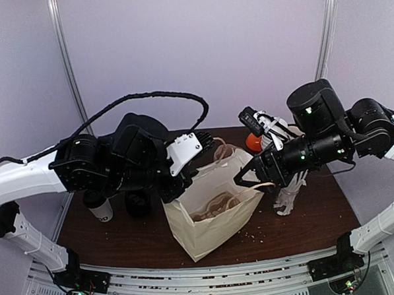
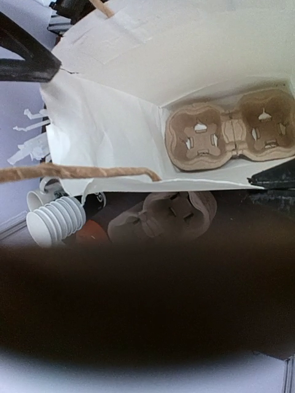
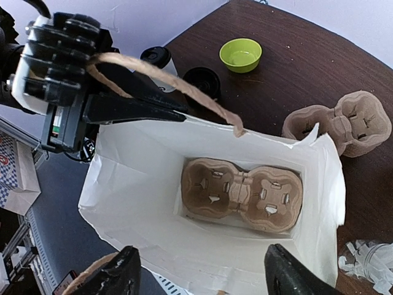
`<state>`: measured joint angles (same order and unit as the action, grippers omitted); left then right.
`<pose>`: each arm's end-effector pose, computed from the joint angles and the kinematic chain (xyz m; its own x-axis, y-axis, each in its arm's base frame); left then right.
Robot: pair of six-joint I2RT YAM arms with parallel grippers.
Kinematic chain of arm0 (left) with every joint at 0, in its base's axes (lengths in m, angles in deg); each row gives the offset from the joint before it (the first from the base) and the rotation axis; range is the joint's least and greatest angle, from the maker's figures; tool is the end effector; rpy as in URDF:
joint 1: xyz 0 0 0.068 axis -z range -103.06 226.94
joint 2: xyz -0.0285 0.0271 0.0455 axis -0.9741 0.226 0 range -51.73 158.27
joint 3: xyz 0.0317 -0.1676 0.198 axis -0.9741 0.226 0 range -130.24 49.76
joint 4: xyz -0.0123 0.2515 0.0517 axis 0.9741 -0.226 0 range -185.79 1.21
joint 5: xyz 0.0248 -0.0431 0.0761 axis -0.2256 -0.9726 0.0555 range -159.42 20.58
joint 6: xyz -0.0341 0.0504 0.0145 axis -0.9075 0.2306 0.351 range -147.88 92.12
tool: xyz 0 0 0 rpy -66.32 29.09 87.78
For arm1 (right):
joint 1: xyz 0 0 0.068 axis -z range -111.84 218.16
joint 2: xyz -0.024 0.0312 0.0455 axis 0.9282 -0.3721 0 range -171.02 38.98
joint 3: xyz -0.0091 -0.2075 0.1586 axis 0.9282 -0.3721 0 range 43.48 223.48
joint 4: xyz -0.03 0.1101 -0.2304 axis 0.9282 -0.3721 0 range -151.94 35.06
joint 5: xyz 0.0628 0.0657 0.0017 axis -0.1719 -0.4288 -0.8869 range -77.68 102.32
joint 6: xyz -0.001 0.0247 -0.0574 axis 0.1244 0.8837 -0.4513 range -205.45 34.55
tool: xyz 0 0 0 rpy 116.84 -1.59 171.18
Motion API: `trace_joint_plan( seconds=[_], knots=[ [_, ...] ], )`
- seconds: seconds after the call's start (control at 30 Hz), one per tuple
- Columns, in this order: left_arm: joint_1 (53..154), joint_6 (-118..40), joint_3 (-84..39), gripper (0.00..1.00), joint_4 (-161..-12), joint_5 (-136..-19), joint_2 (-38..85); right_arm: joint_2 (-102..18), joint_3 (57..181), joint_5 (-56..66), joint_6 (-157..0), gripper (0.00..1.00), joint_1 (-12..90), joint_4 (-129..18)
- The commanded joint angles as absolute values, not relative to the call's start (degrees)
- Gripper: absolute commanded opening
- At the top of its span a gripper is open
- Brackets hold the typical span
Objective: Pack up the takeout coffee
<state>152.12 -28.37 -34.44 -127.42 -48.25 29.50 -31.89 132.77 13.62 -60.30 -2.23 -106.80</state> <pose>0.0971 -0.2998 0.3660 -0.1562 0.5592 -0.8142 0.8252 0.5269 0.2036 0.0842 0.2332 0.4176 -0.5648 -0.3196 -0.7608 -0.7682 0.5405 0.3432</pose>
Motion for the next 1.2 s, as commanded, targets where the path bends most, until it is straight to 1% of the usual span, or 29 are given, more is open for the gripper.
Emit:
trace_joint_plan(
  seconds=[0.0, 0.07, 0.33, 0.6, 0.87, 1.07, 1.17],
  knots=[
    [152.1, -27.4, -31.9, 0.00, -123.3, -43.3, 27.2, -30.6, 132.4, 15.1, -59.6, 0.75, -2.4, -103.2],
    [152.0, -27.5, -31.3, 0.00, -122.5, -44.5, 26.2, -30.2, 133.0, 15.9, -59.3, 0.78, -2.5, -102.9],
    [152.0, -27.6, -29.7, 0.00, -118.0, -49.9, 22.8, -32.1, 133.4, 23.9, -56.9, 0.79, -2.4, -105.8],
    [152.0, -28.5, -30.0, 0.00, -116.8, -53.1, 22.5, -33.3, 132.4, 25.2, -55.0, 0.80, -2.4, -101.4],
    [152.1, -27.8, -26.6, 0.00, -115.0, -42.6, 22.4, -27.8, 128.2, 25.8, -56.3, 0.76, -2.5, -94.2],
    [152.3, -28.2, -23.7, 0.00, -113.9, -41.0, 21.9, -27.1, 121.7, 20.5, -55.5, 0.76, -2.4, -91.3],
    [153.9, -28.2, -21.5, 0.00, -112.6, -39.7, 20.9, -26.6, 117.4, 20.3, -54.9, 0.75, -2.5, -90.9]
  ],
)
